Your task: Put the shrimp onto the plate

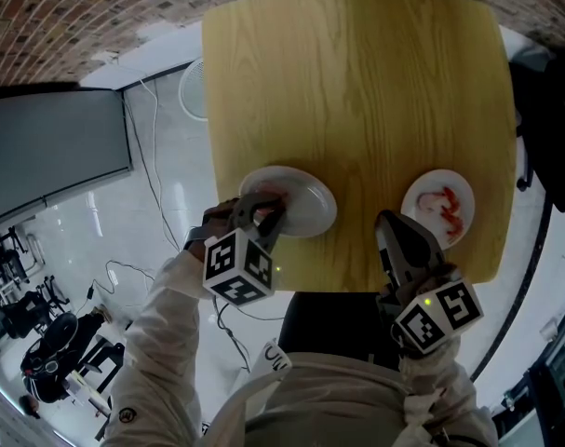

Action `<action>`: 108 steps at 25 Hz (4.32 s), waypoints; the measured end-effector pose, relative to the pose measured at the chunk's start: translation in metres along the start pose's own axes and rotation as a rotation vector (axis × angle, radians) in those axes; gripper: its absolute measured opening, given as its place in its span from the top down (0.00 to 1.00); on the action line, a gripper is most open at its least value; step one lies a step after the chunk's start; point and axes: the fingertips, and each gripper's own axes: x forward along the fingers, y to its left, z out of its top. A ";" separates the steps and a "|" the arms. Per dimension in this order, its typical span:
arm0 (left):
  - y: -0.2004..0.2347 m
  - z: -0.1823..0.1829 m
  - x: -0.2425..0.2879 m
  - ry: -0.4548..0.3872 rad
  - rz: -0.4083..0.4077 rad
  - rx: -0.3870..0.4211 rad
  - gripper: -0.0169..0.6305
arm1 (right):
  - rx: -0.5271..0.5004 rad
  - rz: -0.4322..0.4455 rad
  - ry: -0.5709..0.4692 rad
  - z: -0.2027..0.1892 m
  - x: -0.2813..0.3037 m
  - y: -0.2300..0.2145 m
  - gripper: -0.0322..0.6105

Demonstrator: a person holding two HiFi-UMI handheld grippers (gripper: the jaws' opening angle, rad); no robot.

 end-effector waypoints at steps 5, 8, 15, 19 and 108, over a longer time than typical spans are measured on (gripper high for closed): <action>-0.003 0.001 -0.001 -0.001 0.011 -0.010 0.88 | 0.010 0.004 -0.004 -0.002 -0.006 0.001 0.91; -0.005 0.002 -0.003 -0.004 0.022 -0.009 0.88 | 0.014 0.007 -0.007 -0.003 -0.010 0.001 0.91; -0.009 0.010 -0.011 -0.009 0.049 0.004 0.88 | 0.017 0.011 -0.021 -0.004 -0.021 0.002 0.91; -0.014 0.016 -0.009 -0.012 0.056 0.011 0.88 | 0.018 0.009 -0.036 -0.004 -0.029 -0.004 0.91; -0.125 0.248 0.080 -0.029 -0.139 0.428 0.88 | 0.226 -0.216 -0.239 0.018 -0.207 -0.196 0.91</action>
